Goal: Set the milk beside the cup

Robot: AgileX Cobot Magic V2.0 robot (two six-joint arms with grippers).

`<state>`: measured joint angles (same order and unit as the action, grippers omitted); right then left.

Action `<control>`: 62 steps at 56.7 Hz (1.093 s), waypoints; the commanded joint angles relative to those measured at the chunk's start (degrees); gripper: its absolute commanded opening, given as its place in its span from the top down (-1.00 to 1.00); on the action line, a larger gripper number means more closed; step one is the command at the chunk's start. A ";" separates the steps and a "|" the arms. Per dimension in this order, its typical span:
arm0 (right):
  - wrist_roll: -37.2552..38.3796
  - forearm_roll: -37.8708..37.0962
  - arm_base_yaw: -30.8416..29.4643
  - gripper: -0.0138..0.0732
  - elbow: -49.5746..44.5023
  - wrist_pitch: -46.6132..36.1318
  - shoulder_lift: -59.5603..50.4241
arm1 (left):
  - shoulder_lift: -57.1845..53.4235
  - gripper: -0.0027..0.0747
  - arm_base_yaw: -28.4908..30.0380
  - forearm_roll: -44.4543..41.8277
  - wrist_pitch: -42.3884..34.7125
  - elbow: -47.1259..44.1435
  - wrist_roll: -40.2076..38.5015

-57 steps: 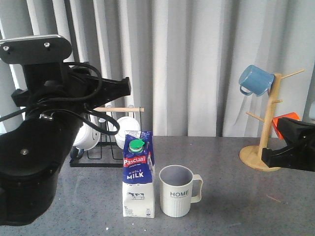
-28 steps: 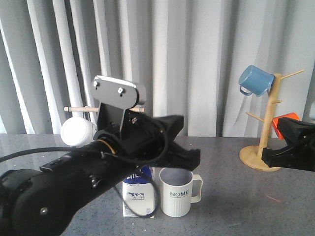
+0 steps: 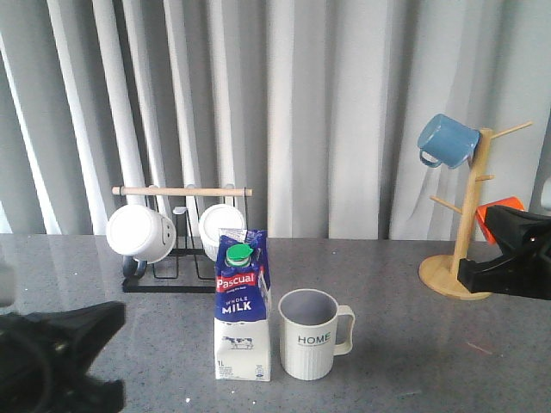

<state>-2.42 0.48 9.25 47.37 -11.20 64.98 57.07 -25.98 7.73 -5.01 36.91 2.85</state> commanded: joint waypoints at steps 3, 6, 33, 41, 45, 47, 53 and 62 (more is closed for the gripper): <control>0.17 -0.48 -0.43 0.70 1.75 -4.15 -1.29 | -10.07 0.95 4.22 -0.02 -8.33 -8.37 0.23; 0.17 -0.48 -0.43 0.70 1.75 -4.15 -1.29 | -14.27 0.95 6.18 -0.02 -8.39 -12.46 0.23; 0.17 -0.48 -0.43 0.70 1.75 -4.15 -1.29 | -42.87 0.95 20.69 -5.85 -8.22 -34.19 0.50; 0.17 -0.48 -0.43 0.70 1.75 -4.15 -1.29 | -48.78 0.95 23.99 -5.90 -6.97 -36.50 0.45; 0.17 -0.48 -0.43 0.70 1.75 -4.15 -1.29 | -51.58 0.95 25.60 -6.64 -5.72 -37.14 0.33; 0.17 -0.48 -0.43 0.70 1.75 -4.15 -1.29 | -53.09 0.95 26.42 -7.73 -4.65 -37.14 0.15; 0.17 -0.48 -0.43 0.70 1.75 -4.15 -1.29 | -55.99 0.95 27.88 -10.49 -2.15 -37.14 -1.07; 0.17 -0.48 -0.43 0.70 1.75 -4.15 -1.29 | -58.61 0.95 28.04 -9.29 2.88 -37.14 -1.07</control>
<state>-2.42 0.48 9.25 47.37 -11.20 64.98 -0.41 1.84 -2.35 -1.57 -1.35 2.46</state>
